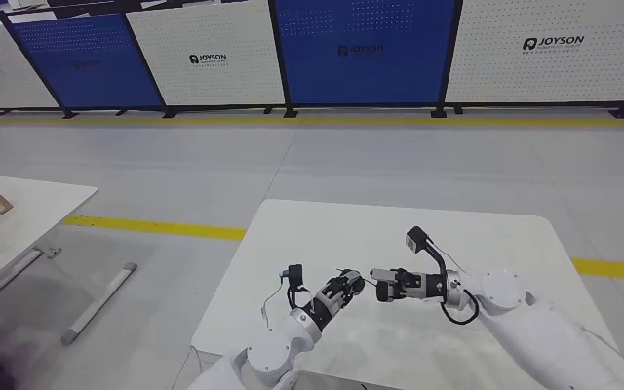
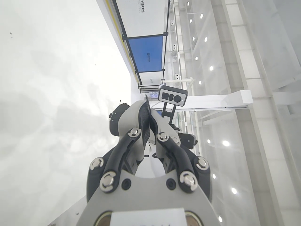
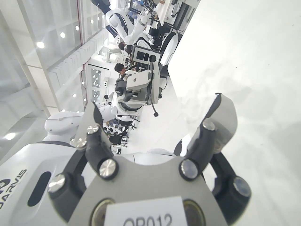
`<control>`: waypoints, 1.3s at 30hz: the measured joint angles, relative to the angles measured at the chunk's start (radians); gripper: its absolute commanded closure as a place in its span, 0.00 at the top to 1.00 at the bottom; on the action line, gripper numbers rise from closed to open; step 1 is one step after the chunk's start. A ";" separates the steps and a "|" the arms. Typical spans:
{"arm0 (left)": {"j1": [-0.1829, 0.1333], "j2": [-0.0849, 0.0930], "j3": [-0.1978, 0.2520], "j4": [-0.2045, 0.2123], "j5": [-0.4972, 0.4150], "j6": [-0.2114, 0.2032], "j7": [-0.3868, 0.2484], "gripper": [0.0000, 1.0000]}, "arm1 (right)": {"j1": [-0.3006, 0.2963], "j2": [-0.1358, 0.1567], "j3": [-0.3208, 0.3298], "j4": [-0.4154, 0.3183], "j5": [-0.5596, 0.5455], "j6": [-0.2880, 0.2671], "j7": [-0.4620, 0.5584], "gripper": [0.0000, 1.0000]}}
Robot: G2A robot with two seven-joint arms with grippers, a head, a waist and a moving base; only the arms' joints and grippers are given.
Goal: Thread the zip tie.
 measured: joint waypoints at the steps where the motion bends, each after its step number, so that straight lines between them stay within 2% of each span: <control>1: 0.000 0.000 0.000 0.000 0.000 0.000 0.000 0.00 | 0.000 0.000 0.000 0.000 0.000 0.000 0.000 1.00; 4: -0.004 -0.004 0.003 0.007 -0.016 0.002 0.006 0.00 | -0.017 0.000 0.010 -0.023 -0.001 0.000 -0.012 1.00; 8: -0.018 -0.014 -0.003 0.021 -0.077 0.004 0.023 0.00 | -0.050 0.006 0.063 -0.048 0.016 0.000 -0.008 1.00; 11: -0.015 -0.016 -0.015 0.024 -0.097 -0.003 0.019 0.00 | -0.071 0.009 0.095 -0.046 0.013 0.000 0.002 0.98; 12: -0.013 -0.016 -0.019 0.024 -0.101 -0.005 0.016 0.00 | -0.075 0.009 0.100 -0.045 0.009 0.000 0.004 0.83; 13: -0.011 -0.017 -0.023 0.024 -0.104 -0.007 0.013 0.00 | -0.078 0.008 0.103 -0.044 0.006 0.000 0.005 0.60; 14: -0.008 -0.017 -0.027 0.023 -0.105 -0.011 0.009 0.00 | -0.080 0.006 0.105 -0.043 0.002 0.003 0.006 0.47; 23: -0.002 -0.021 -0.038 0.026 -0.110 -0.022 -0.043 0.00 | -0.080 -0.012 0.117 -0.031 -0.018 0.032 0.013 0.24; 24: -0.001 -0.021 -0.039 0.025 -0.108 -0.022 -0.044 0.00 | -0.080 -0.013 0.119 -0.029 -0.020 0.034 0.014 0.19; 26: 0.002 -0.022 -0.043 0.023 -0.107 -0.022 -0.046 0.00 | -0.080 -0.016 0.123 -0.026 -0.024 0.039 0.017 0.00; 37: 0.003 -0.031 -0.048 0.030 -0.089 -0.019 -0.033 0.00 | -0.082 -0.033 0.141 -0.012 -0.042 0.056 0.041 0.00; 38: 0.003 -0.031 -0.047 0.030 -0.086 -0.019 -0.034 0.21 | -0.082 -0.035 0.143 -0.011 -0.043 0.057 0.044 0.00; 39: 0.003 -0.032 -0.046 0.031 -0.079 -0.017 -0.037 0.83 | -0.082 -0.036 0.145 -0.010 -0.044 0.057 0.047 0.00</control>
